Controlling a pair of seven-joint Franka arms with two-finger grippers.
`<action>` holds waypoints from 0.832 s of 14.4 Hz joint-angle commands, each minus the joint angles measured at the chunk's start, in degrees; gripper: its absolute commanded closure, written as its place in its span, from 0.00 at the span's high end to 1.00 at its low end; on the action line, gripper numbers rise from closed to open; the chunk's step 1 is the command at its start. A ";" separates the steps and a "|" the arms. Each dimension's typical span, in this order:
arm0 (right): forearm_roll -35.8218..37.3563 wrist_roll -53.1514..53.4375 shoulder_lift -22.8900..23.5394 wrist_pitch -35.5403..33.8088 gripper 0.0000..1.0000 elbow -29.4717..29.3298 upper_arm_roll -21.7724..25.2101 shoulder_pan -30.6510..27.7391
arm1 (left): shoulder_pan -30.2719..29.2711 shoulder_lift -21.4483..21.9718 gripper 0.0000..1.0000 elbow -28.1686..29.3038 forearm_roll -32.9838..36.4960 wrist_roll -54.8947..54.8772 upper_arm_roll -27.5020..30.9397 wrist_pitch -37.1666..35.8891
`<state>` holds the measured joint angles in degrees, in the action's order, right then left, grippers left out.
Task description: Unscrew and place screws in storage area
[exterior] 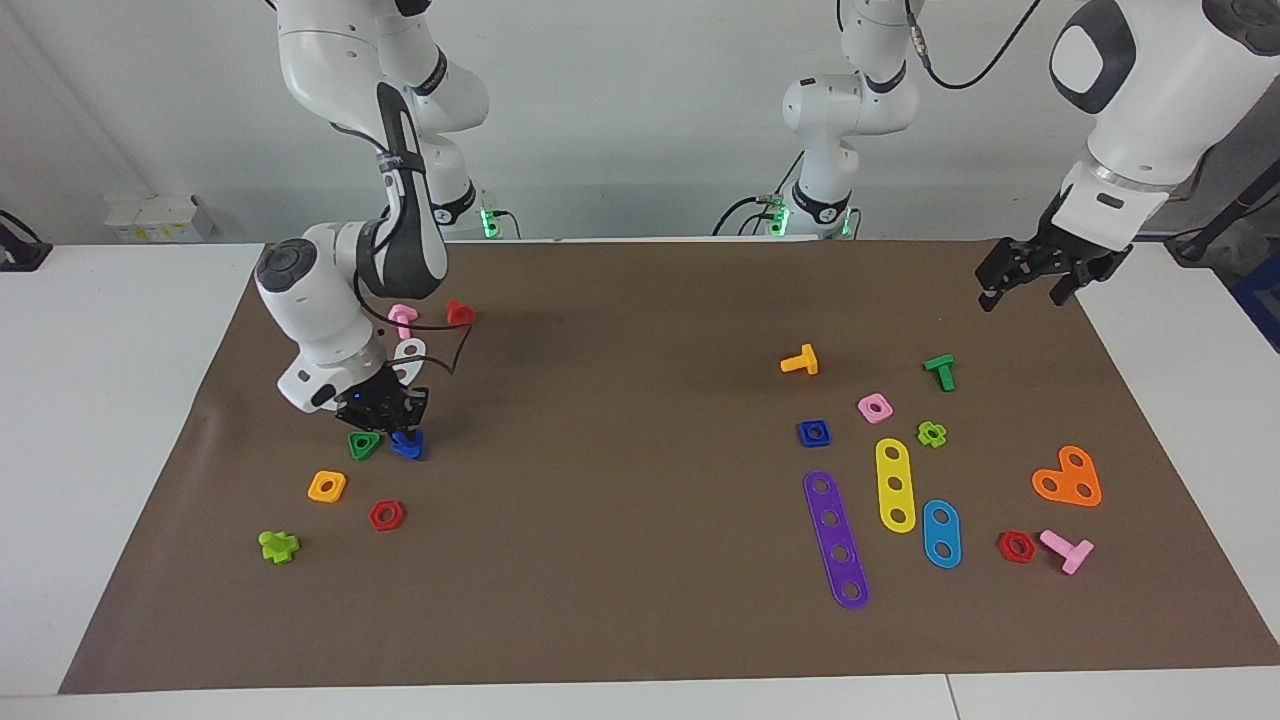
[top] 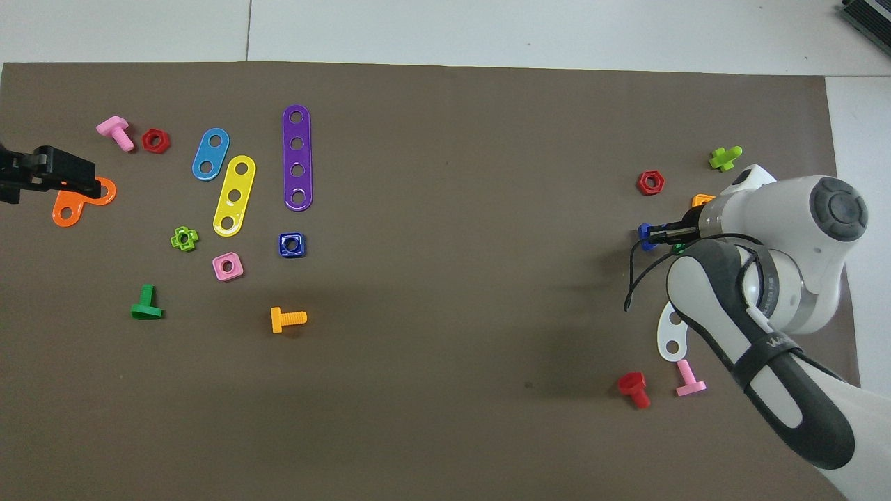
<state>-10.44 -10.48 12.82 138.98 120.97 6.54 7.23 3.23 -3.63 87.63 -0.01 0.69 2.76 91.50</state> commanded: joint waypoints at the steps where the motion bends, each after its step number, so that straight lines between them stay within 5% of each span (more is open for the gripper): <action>1: -1.77 -0.94 0.10 2.35 0.54 0.85 -0.39 -0.29 | 0.02 2.14 1.00 3.16 0.36 -0.69 -0.12 2.10; 2: -1.77 -0.77 0.10 2.27 1.00 0.59 -0.39 -0.29 | -0.07 2.23 1.00 3.16 0.36 -0.78 -0.12 2.19; 5: -1.69 -0.07 -2.34 -1.66 1.00 -3.09 -0.21 -0.11 | -0.07 2.23 1.00 3.25 0.36 -0.78 -0.12 2.28; 12: 9.82 14.86 -9.99 -29.69 1.00 -18.39 1.11 -1.43 | -0.42 2.23 1.00 3.34 0.36 -0.52 -0.03 2.01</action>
<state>-3.63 -0.14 4.71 115.17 105.20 8.07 6.24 3.23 -2.98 88.86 -0.01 0.66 2.84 92.46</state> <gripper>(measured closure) 0.000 0.000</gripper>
